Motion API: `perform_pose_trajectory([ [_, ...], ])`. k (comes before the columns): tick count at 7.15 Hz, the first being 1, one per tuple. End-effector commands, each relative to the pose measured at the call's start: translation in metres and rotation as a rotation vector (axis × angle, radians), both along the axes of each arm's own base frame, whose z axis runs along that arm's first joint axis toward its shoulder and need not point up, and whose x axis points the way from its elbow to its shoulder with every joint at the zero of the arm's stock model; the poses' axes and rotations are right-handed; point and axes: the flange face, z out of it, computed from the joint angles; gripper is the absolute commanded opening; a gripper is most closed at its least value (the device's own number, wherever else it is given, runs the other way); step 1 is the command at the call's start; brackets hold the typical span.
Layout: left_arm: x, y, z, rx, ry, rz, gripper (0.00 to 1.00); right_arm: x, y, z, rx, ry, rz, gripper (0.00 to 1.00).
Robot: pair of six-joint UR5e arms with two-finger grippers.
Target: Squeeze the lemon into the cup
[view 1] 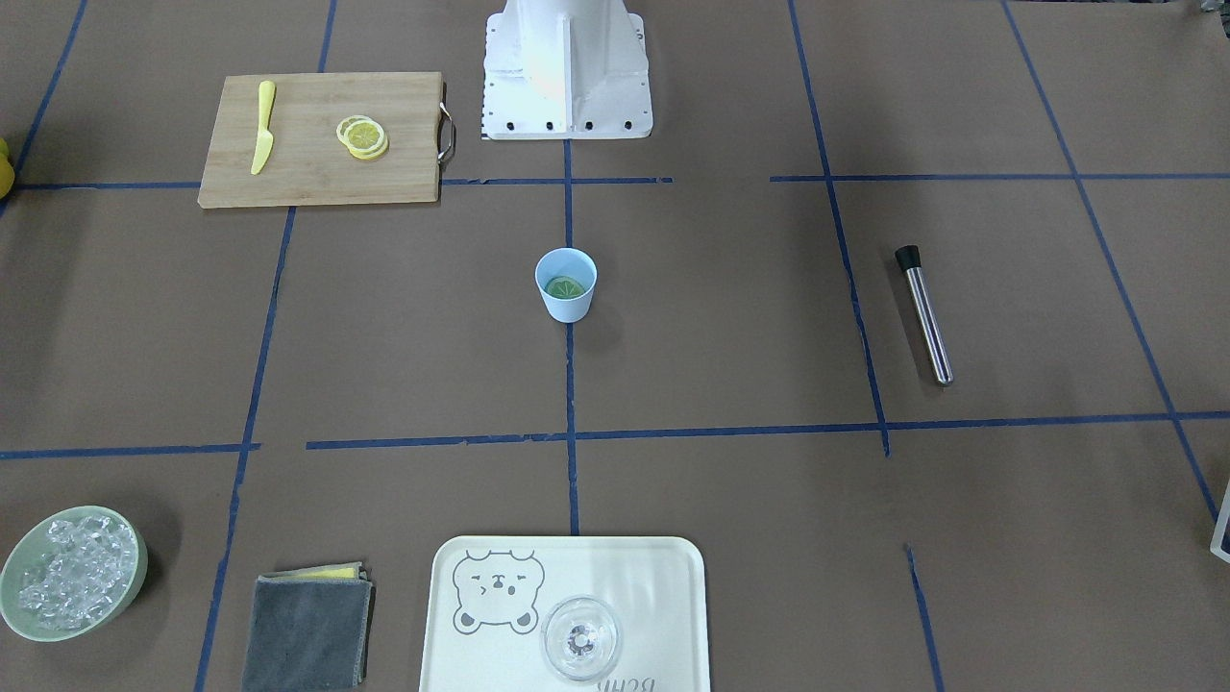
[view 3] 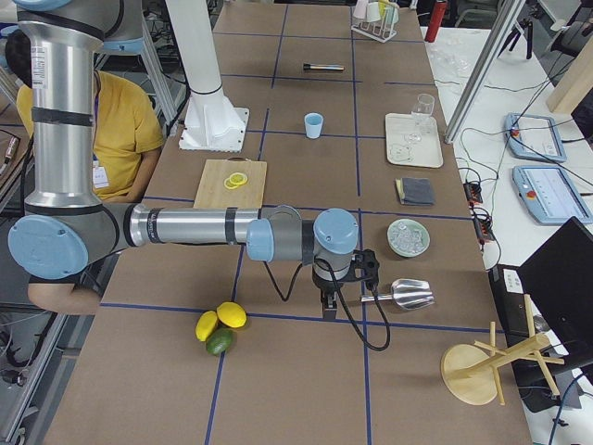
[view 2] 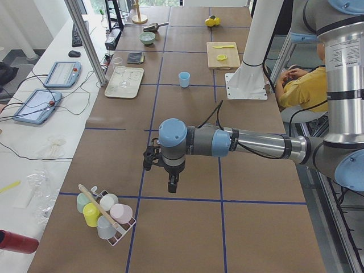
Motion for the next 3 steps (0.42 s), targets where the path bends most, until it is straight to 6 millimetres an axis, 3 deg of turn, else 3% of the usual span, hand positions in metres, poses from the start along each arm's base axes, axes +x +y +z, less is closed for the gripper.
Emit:
perform_pose_trajectory([
  [1,0.001,-0.002,0.0017,0.0,0.005,0.002,1.0,-0.0003,0.0009,0.0015,-0.004,-0.003,0.0,1.0],
  [3,0.0006,-0.0053,-0.0002,0.005,-0.001,0.001,1.0,-0.0018,0.0013,0.0053,-0.013,-0.014,-0.002,1.0],
])
